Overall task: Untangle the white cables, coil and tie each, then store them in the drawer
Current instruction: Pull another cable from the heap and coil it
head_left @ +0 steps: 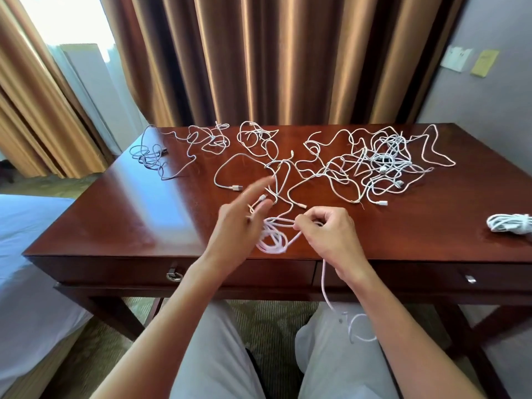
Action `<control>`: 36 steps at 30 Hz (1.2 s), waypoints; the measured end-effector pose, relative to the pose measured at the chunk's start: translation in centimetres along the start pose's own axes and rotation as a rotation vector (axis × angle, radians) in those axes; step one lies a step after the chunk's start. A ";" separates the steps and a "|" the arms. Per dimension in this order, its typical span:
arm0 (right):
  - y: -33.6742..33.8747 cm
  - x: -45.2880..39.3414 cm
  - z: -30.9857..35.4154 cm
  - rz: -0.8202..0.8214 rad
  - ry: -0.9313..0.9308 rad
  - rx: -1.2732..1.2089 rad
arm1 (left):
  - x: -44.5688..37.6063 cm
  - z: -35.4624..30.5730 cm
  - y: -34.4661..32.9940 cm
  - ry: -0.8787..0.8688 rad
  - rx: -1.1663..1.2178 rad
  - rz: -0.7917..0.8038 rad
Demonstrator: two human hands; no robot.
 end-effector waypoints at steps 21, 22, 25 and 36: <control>-0.1 -0.9 0.0 0.050 0.216 0.106 | -0.1 0.6 1.1 0.055 -0.072 -0.110; -0.1 -0.9 0.7 0.055 0.251 0.164 | 0.0 -0.9 -0.4 -0.047 -0.174 0.023; -1.3 -0.5 2.6 0.128 0.331 0.186 | 0.6 -3.1 -3.1 -0.132 -0.554 0.209; 0.2 -0.9 -0.9 0.197 0.121 0.075 | 0.9 5.4 0.3 0.678 0.811 -0.293</control>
Point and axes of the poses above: each hand's wrist, its own x-axis away from the middle knuckle, its own y-axis out of the back of the hand, z = x × y, the point moved 10 cm from there along -x, towards the middle knuckle, and after that the axes turned 7 degrees about -x, right-handed, at the moved point
